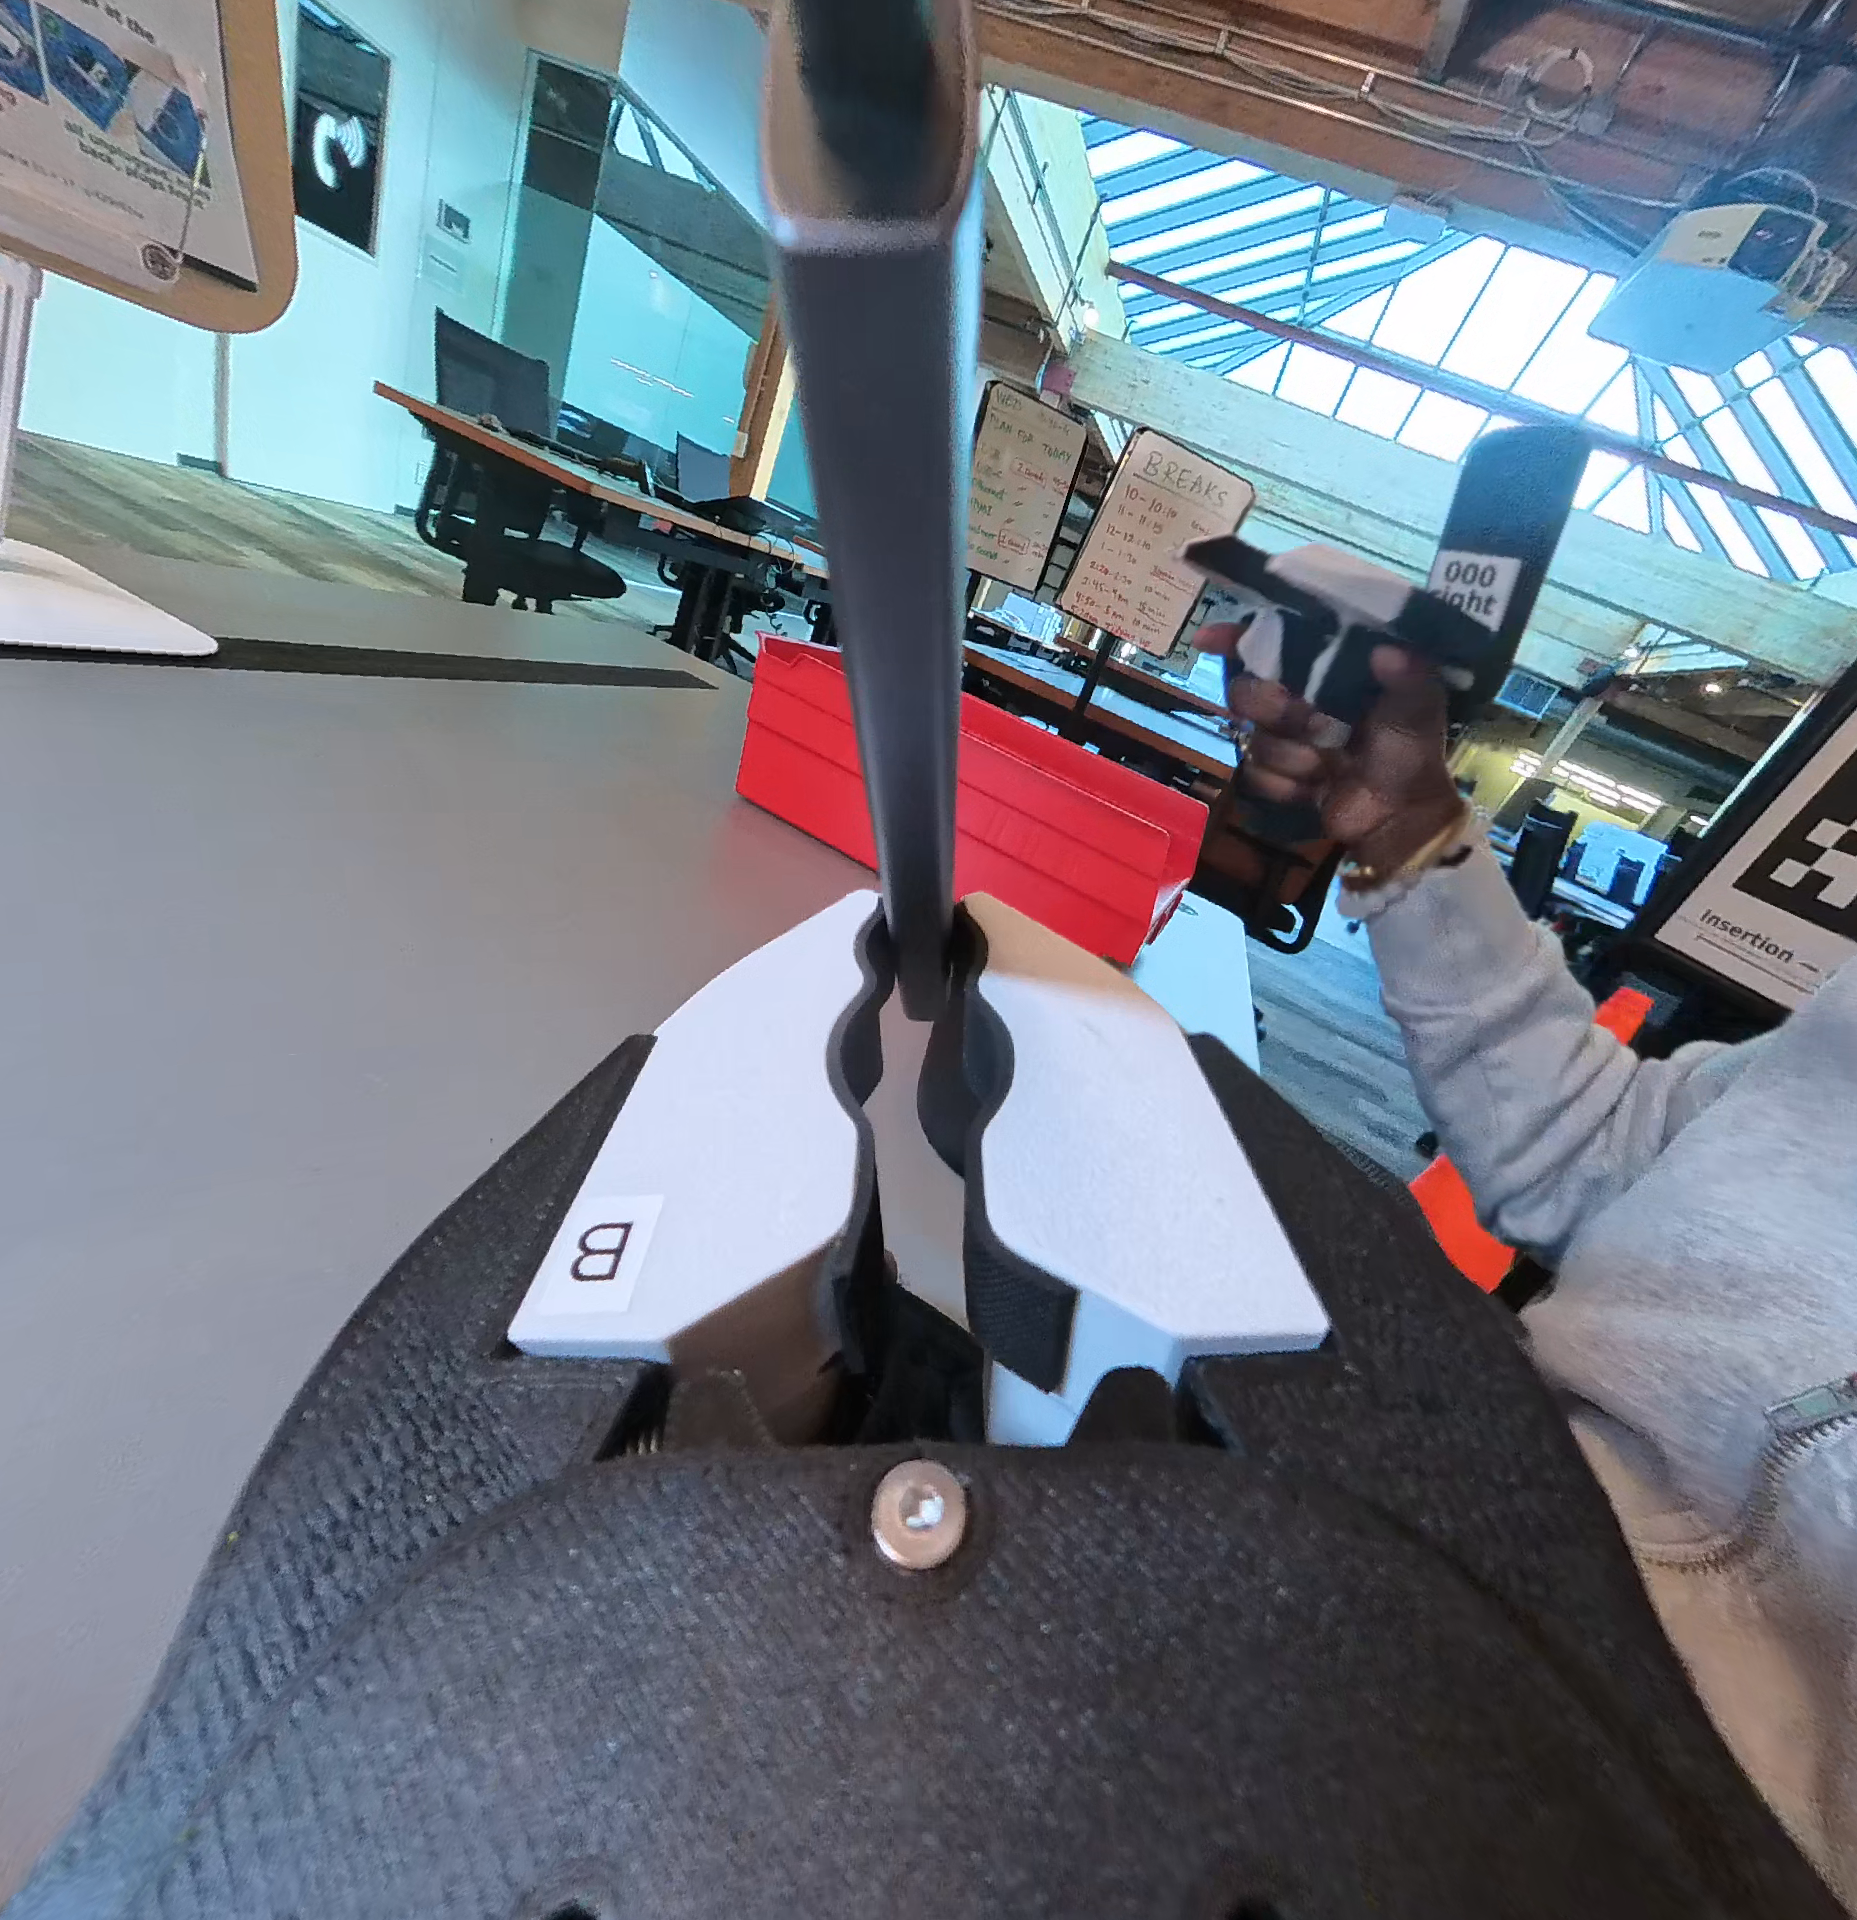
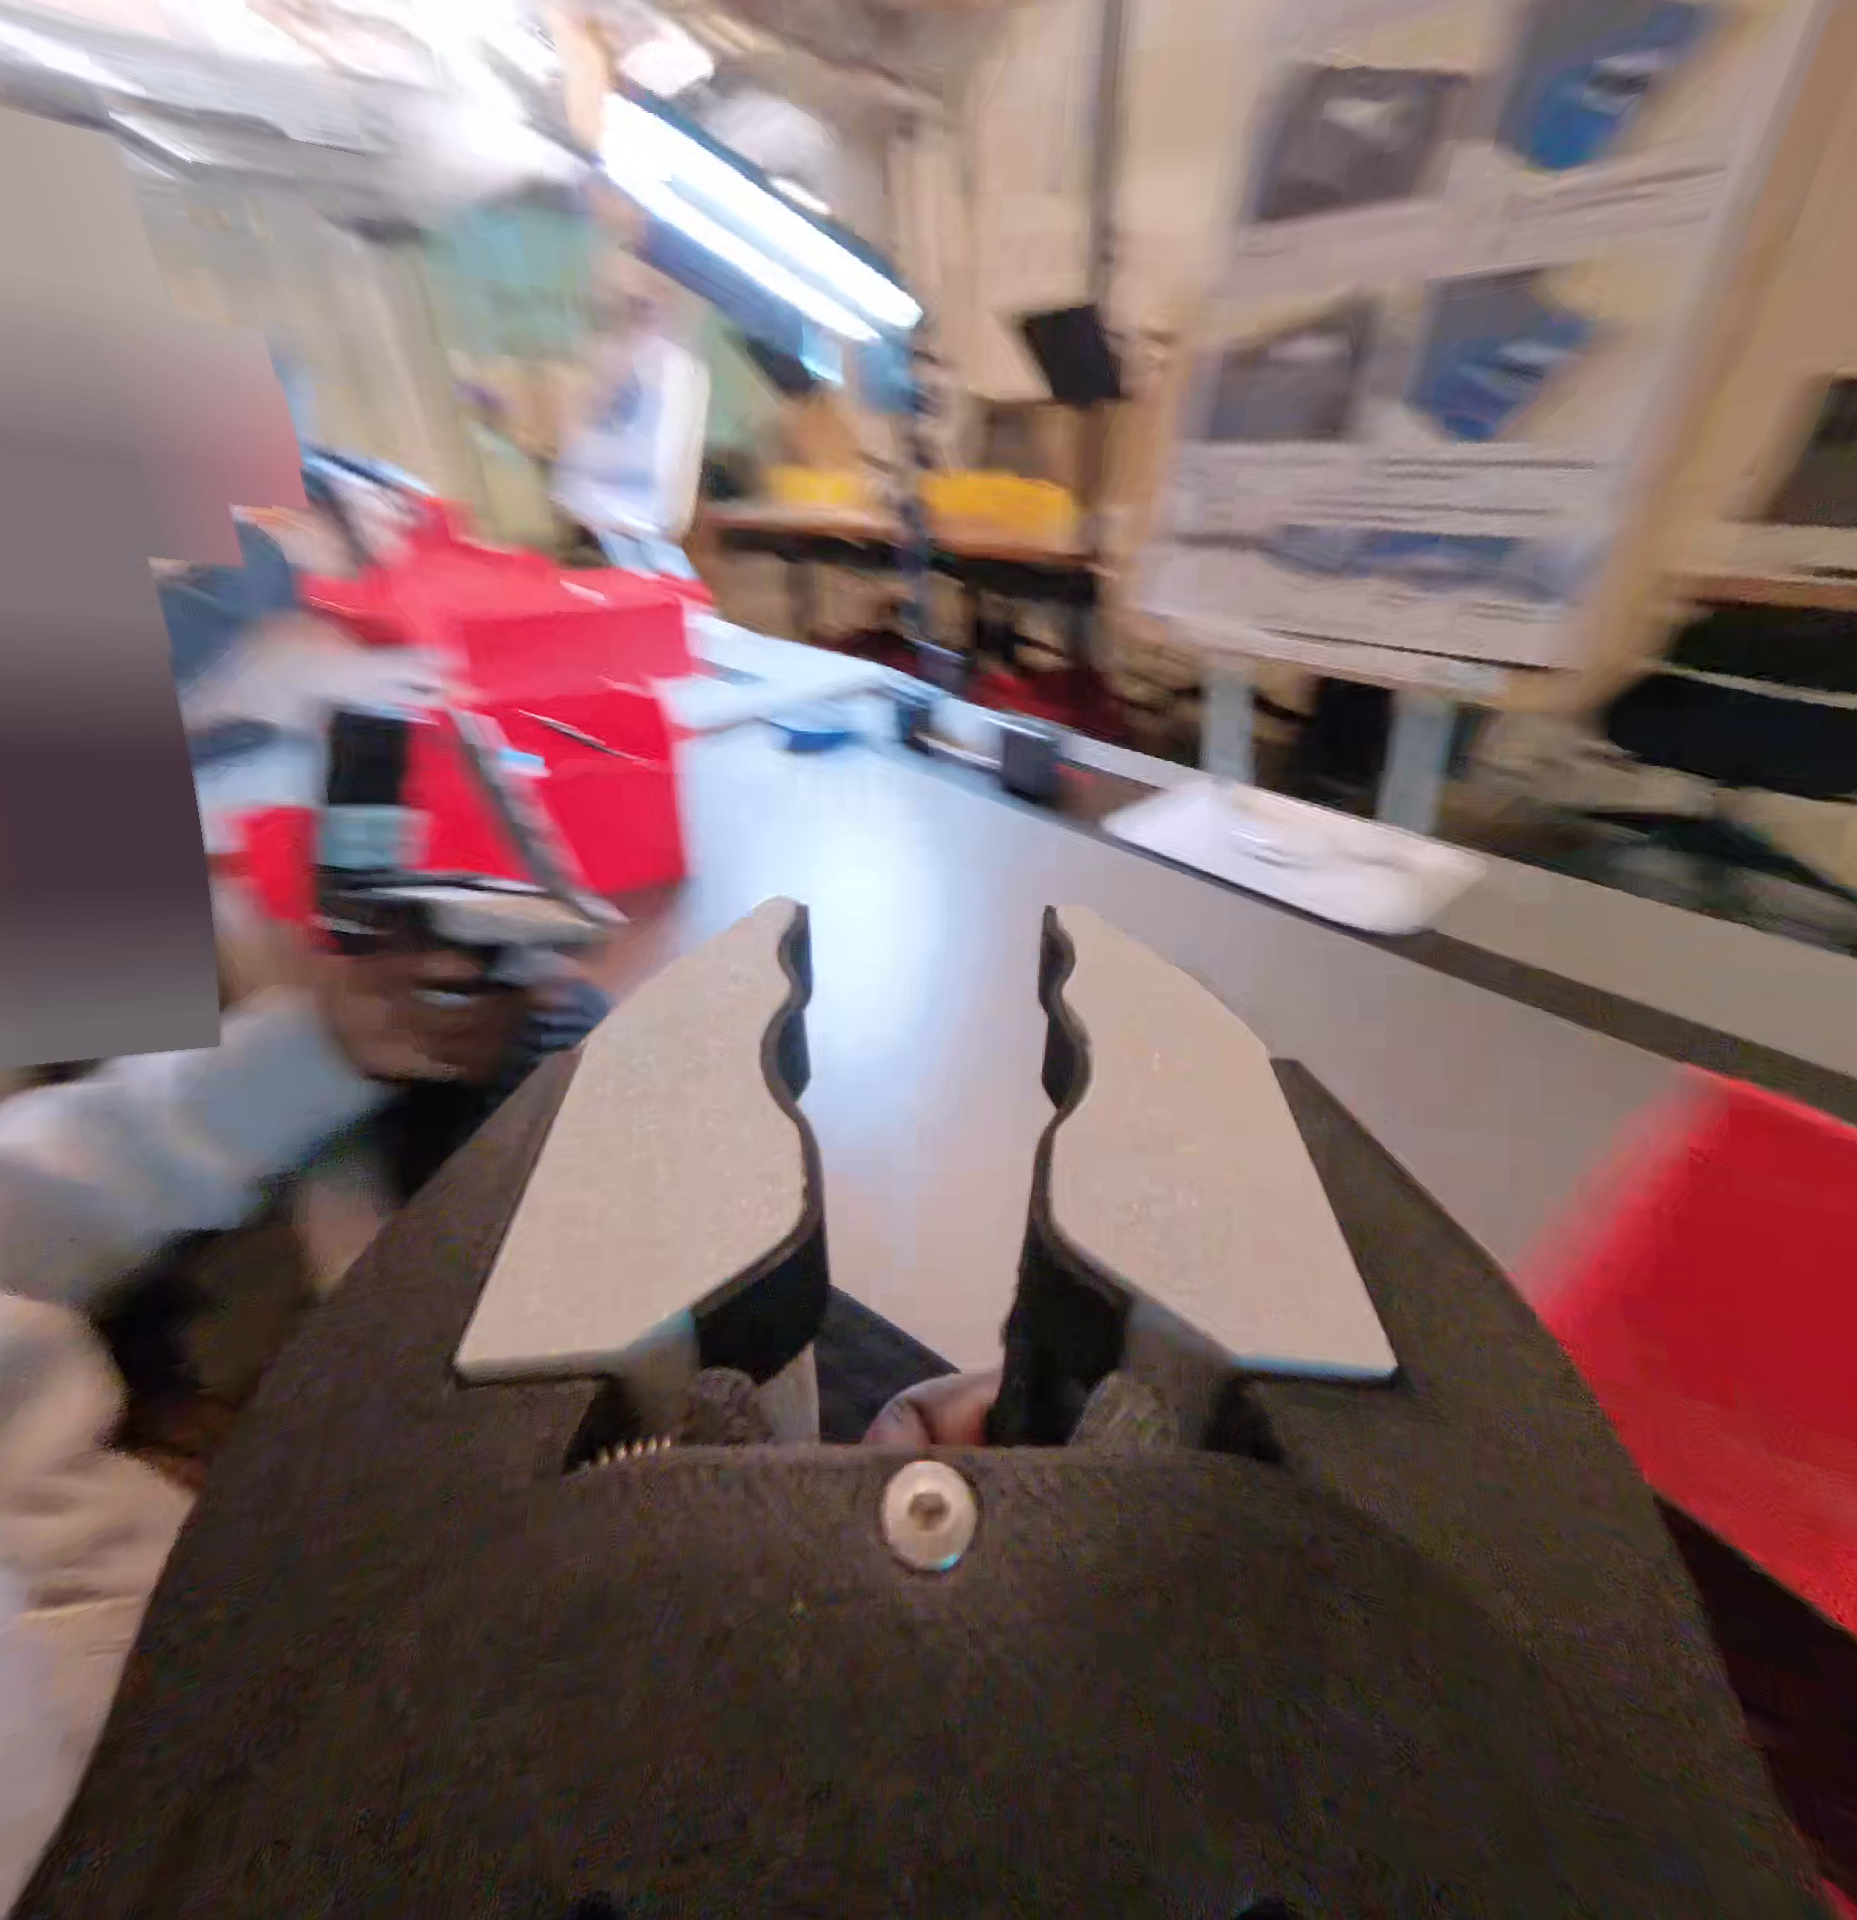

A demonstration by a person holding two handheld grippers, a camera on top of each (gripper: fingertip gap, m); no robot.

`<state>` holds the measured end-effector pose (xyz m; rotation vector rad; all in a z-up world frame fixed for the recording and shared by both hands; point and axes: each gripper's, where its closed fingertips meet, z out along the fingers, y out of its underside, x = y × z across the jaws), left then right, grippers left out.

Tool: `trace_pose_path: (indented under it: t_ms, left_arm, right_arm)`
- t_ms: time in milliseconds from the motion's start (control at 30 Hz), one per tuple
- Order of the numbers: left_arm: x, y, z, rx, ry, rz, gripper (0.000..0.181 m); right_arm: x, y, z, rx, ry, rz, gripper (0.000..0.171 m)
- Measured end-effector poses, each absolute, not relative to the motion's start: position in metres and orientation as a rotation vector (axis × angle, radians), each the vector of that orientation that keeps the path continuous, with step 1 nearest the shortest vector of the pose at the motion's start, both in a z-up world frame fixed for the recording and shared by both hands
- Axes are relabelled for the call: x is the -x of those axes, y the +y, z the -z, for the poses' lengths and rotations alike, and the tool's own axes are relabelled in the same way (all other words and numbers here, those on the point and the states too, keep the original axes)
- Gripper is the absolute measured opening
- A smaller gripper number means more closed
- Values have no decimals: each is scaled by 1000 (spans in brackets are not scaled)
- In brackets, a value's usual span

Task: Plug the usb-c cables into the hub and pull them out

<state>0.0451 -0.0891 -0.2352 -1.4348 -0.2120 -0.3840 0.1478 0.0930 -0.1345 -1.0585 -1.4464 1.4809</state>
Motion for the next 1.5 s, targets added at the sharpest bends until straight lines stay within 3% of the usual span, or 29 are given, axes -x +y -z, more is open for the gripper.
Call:
trace_pose_path:
  t_ms: [167,333,400,433,533,733,867,1033,1233,1500]
  left_arm:
    - [-55,-88,236,1463,-145,356,11]
    - [-71,-82,244,1546,-33,325,11]
    - [-78,-78,249,1592,12,311,11]
    - [-80,-77,251,1614,31,298,11]
    - [-84,-76,252,1623,64,260,15]
    - [-91,-76,254,1636,134,187,31]
    - [-87,-77,251,1620,104,176,39]
    - [-81,-79,247,1584,58,207,51]
    - [-83,-79,246,1579,74,185,58]
    - [-81,-81,244,1558,60,193,58]
  right_arm:
    - [-107,-62,174,833,-1891,-1831,50]
    - [-58,-121,202,708,-2144,-1743,50]
    - [-53,-134,206,639,-2200,-1728,36]
    - [-52,-137,208,612,-2204,-1711,15]
    - [-54,-133,204,591,-2153,-1709,10]
    - [-67,-47,125,672,-1595,-1832,9]
    - [-97,48,97,694,-1538,-1386,9]
    - [-149,205,87,888,-1535,-551,9]
    - [-194,328,131,1004,-1822,191,10]
    - [-149,326,227,883,-2478,264,9]
